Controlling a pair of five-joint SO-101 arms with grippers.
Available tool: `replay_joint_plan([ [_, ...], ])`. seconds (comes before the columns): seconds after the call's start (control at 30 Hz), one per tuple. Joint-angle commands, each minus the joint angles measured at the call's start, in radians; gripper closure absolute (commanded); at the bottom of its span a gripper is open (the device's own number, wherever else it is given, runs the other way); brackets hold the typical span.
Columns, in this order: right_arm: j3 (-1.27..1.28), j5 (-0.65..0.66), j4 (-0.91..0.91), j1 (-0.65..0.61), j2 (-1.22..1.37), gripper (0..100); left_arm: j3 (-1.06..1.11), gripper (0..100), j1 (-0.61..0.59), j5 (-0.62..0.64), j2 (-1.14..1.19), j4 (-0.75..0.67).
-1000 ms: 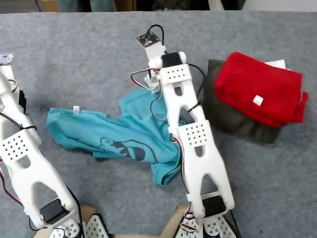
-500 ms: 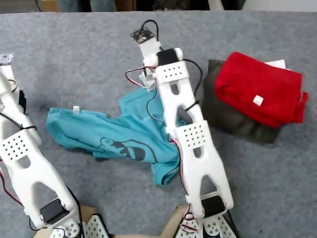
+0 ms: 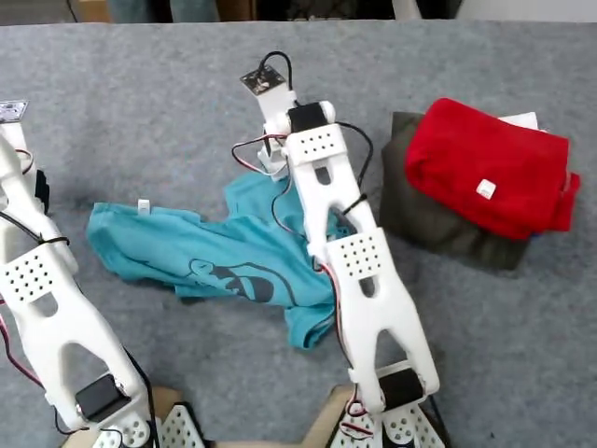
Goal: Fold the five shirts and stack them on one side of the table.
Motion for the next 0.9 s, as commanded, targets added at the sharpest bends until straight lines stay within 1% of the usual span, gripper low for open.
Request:
replay_joint_plan([
  [0.0, -0.038, -0.015, -0.017, 0.005, 0.010, 77.4, -0.013, 97, 0.018, -0.005, 0.003, -0.012],
  [0.13, -0.039, -0.017, -0.018, 0.005, 0.012, 94.7, -0.013, 97, 0.018, -0.005, 0.003, -0.012],
  [0.17, -0.039, -0.017, -0.026, 0.005, 0.012, 97.3, -0.013, 97, 0.019, -0.005, 0.003, -0.014],
  [0.23, -0.039, -0.020, -0.035, 0.005, 0.012, 98.3, -0.013, 97, 0.019, -0.005, 0.003, -0.021],
  [0.3, -0.039, -0.055, -0.037, 0.006, 0.012, 98.3, -0.013, 97, 0.019, 0.006, 0.003, -0.021],
  [0.47, -0.081, -0.123, -0.038, 0.021, 0.019, 98.4, -0.013, 97, 0.018, 0.063, -0.003, -0.026],
  [0.53, -0.097, -0.137, -0.040, 0.025, 0.019, 98.5, -0.015, 97, 0.018, 0.107, -0.006, -0.026],
  [0.6, -0.097, -0.147, -0.078, 0.044, 0.021, 98.5, -0.053, 97, 0.019, 0.173, -0.006, -0.012],
  [0.7, -0.096, -0.186, -0.160, 0.092, 0.021, 98.5, -0.191, 97, 0.035, 0.296, -0.006, 0.052],
  [0.77, -0.094, -0.207, -0.190, 0.106, 0.028, 98.5, -0.225, 97, 0.048, 0.430, -0.008, 0.051],
  [0.87, -0.104, -0.206, -0.195, 0.103, 0.053, 98.5, -0.208, 97, 0.074, 0.638, -0.041, 0.052],
])
